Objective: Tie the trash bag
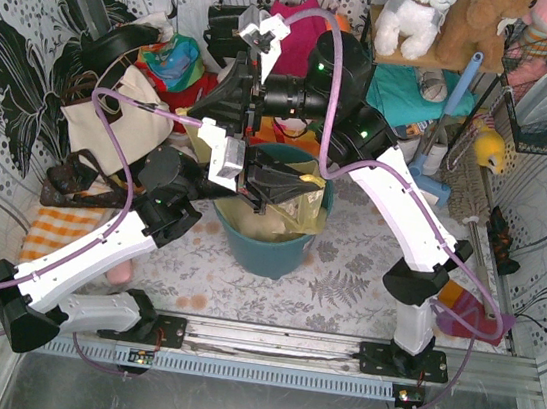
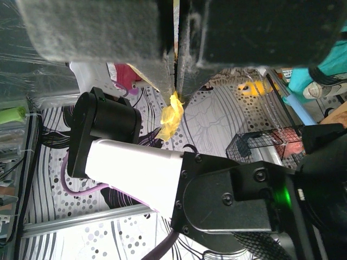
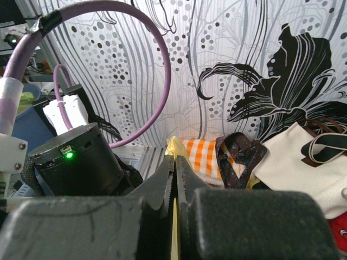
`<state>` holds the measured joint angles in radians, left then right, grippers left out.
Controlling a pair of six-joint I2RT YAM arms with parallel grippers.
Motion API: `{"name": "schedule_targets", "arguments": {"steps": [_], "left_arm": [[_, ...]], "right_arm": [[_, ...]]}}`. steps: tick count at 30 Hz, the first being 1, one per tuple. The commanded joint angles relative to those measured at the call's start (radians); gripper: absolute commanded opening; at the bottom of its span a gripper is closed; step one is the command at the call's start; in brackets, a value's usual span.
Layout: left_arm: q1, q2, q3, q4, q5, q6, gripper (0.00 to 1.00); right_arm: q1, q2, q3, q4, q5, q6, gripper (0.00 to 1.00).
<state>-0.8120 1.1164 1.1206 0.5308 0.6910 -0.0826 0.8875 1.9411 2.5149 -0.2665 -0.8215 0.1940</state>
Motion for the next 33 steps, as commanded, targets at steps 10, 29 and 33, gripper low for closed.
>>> {"name": "schedule_targets", "arguments": {"steps": [10,29,33], "left_arm": [[-0.004,-0.014,0.046,0.049,-0.105,0.071,0.01],[0.000,-0.026,0.013,0.130,-0.248,0.095,0.01],[0.003,-0.039,-0.008,0.143,-0.275,0.091,0.00]], "right_arm": [[0.007,-0.211,-0.225,0.087,0.317,0.013,0.00],[0.005,-0.492,-0.610,0.089,0.803,0.091,0.00],[0.005,-0.541,-0.682,0.096,0.855,0.098,0.00]]}}
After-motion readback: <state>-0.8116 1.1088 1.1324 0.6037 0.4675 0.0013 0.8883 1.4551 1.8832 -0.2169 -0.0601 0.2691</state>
